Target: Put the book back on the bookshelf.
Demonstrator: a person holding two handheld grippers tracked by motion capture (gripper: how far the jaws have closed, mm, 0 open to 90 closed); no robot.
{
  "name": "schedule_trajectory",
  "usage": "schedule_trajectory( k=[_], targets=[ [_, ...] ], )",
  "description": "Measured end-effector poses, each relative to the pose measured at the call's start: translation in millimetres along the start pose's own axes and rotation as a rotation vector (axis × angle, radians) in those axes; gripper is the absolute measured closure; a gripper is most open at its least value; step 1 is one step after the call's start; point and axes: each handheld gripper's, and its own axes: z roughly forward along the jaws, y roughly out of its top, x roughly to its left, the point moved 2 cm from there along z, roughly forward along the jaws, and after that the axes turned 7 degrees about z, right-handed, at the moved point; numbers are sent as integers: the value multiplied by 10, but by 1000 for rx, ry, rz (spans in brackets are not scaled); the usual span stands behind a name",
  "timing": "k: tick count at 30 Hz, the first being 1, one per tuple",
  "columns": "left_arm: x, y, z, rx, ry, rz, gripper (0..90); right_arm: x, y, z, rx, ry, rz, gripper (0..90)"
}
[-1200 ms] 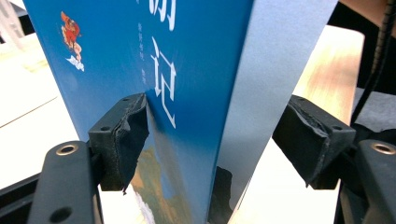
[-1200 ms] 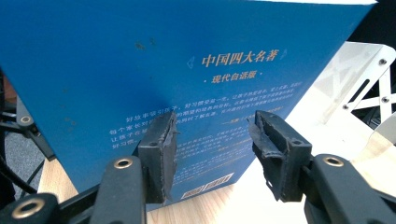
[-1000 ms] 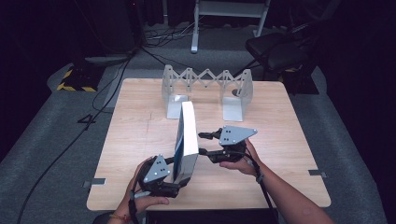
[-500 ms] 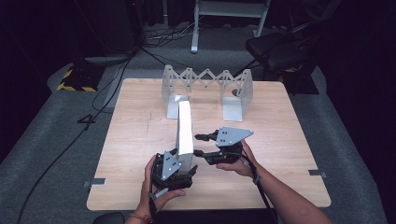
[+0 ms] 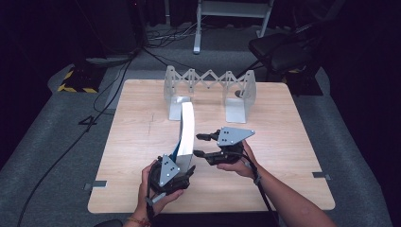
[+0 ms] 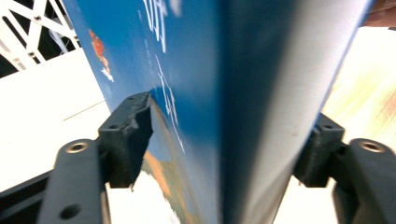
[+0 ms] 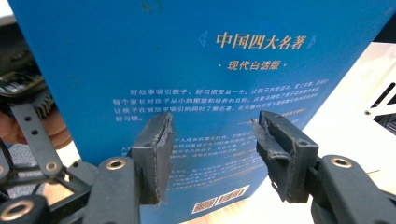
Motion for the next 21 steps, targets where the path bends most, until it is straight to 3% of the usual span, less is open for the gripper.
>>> schedule_trajectory(
  k=[6,11,21],
  targets=[
    [49,-33,-92,5,12,13,464,-22,-21,43,7,-3,-4,453],
    [141,-86,-161,10,12,-11,569,-36,-26,87,11,-3,-6,445],
    [179,-114,-160,-12,-2,-11,578,-79,-90,139,23,-10,2,447]
  ],
)
